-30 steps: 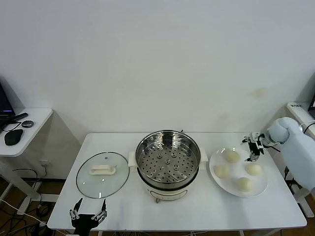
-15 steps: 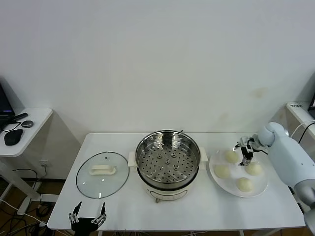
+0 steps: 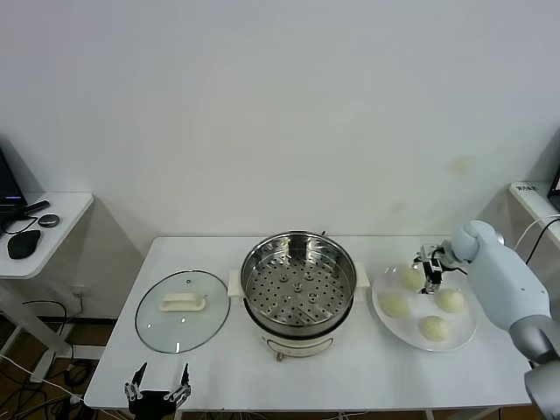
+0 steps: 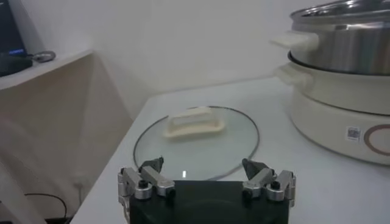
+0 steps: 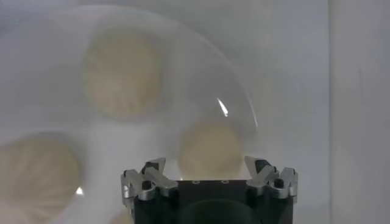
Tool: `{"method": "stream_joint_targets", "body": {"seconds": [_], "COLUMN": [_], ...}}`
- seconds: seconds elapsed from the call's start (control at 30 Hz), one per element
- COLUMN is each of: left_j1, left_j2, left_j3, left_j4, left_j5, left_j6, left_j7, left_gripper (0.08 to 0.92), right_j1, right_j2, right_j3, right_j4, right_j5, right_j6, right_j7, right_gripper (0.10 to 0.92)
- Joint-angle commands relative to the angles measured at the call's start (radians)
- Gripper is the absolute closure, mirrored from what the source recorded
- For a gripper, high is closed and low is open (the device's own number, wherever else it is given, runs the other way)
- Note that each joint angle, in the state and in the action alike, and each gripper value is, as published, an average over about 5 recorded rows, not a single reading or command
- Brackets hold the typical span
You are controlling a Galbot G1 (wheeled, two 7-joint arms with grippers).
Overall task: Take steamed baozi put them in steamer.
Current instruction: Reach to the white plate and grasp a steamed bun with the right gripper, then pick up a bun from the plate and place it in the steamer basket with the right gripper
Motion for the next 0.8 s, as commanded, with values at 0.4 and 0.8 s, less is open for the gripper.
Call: {"method": "stream_joint_targets", "body": {"seconds": [0.4,0.8], "left_j1": [-0.004,-0.026], "left_j2": [0.001,0.007], "left_j3": [-0.001,0.005], "left_j4": [0.007,0.008], "left_j5": [-0.001,-0.003], "left_j6": [0.0,0.007], "left_j7": [0.0,-0.007], "left_gripper": [0.177,0.177], "right_j1": [0.0,0.197], "right_j2": [0.007,-0.076], "right_j3": [0.008,-0.162], "right_j4": [-0.016,0.14], "right_j5": [0.021,0.325], "right_j6": [-0.003,-0.081], "right_j7": [0.016,-0.078], "right_gripper": [0.394,0.431]}}
